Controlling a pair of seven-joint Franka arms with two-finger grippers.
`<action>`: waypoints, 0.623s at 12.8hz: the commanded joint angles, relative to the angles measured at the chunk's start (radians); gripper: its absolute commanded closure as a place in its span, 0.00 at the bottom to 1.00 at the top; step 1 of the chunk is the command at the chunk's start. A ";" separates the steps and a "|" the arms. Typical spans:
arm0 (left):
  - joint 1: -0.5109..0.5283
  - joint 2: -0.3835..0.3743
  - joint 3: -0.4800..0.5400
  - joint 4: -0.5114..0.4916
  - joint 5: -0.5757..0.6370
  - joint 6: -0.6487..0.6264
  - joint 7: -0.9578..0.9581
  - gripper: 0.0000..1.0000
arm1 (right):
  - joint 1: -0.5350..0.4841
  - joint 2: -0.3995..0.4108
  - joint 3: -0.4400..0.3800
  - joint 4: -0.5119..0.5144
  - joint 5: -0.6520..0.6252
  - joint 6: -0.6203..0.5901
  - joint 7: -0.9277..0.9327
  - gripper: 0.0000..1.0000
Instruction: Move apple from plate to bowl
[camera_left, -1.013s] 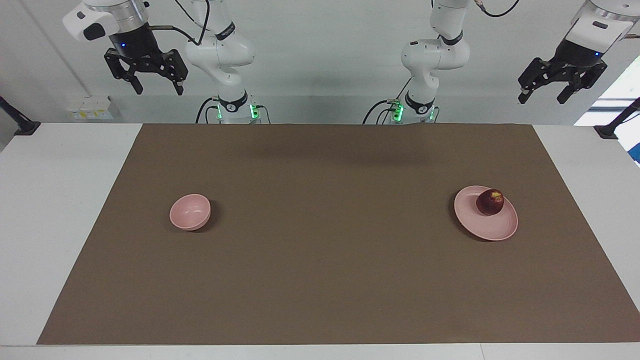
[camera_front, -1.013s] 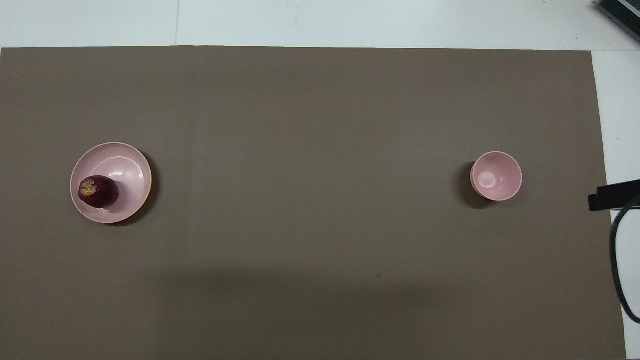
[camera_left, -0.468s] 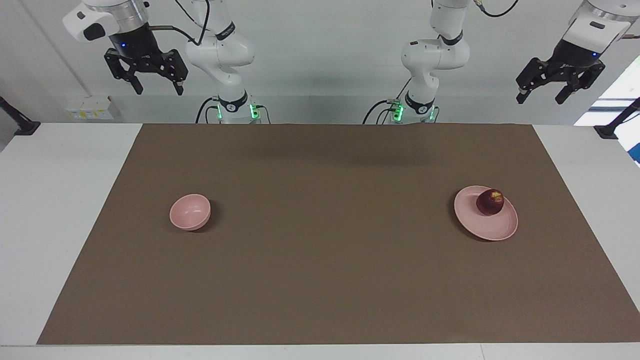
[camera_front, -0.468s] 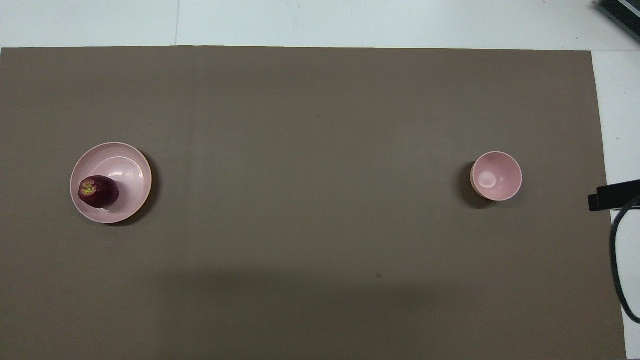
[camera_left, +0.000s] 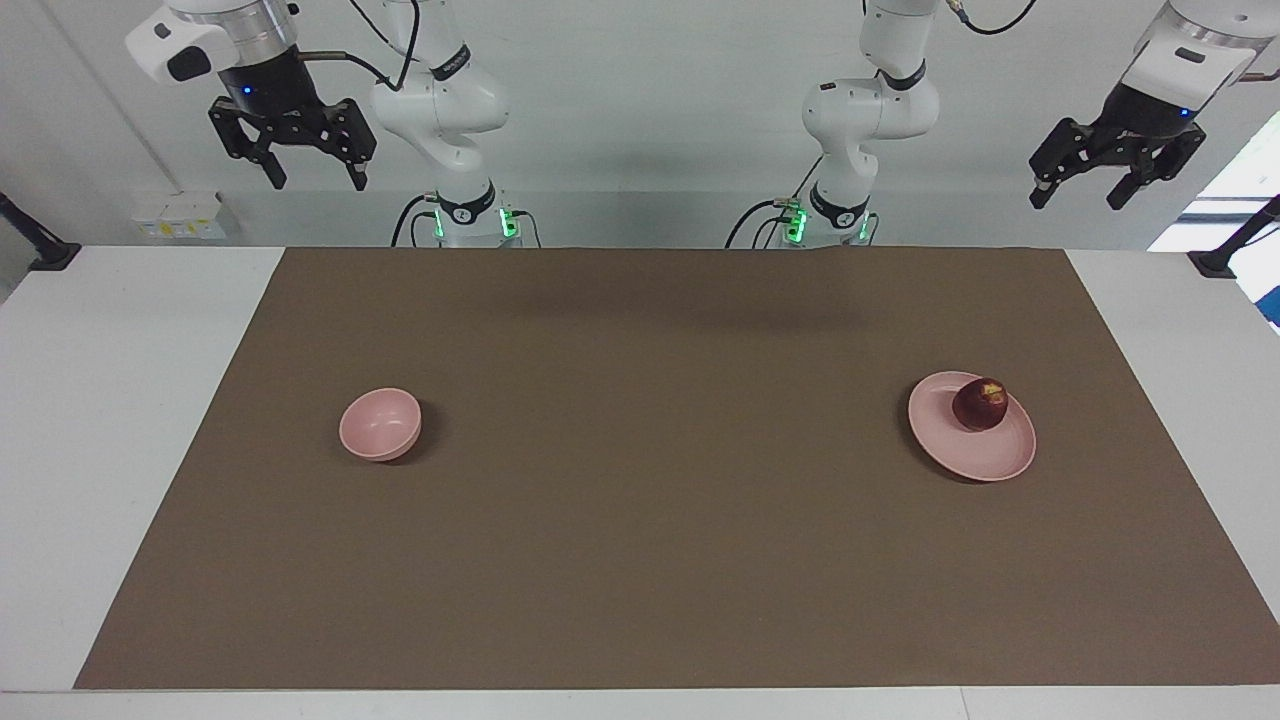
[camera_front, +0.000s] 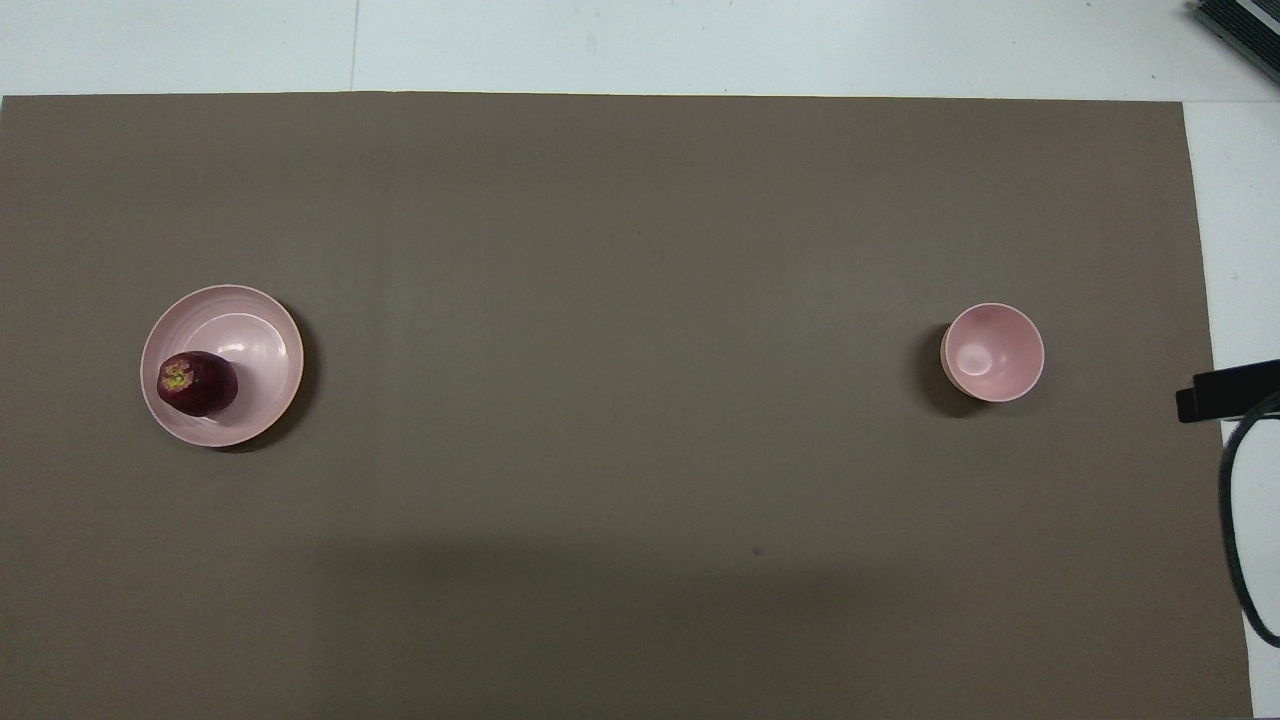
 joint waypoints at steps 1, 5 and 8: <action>0.005 -0.026 -0.003 -0.107 0.007 0.093 0.008 0.00 | -0.006 -0.023 0.001 -0.029 0.014 0.024 -0.039 0.00; 0.011 -0.027 -0.001 -0.323 0.008 0.309 0.009 0.00 | -0.006 -0.021 0.001 -0.029 0.014 0.024 -0.039 0.00; 0.030 -0.024 -0.001 -0.446 0.008 0.482 0.027 0.00 | -0.006 -0.023 0.001 -0.029 0.014 0.024 -0.033 0.00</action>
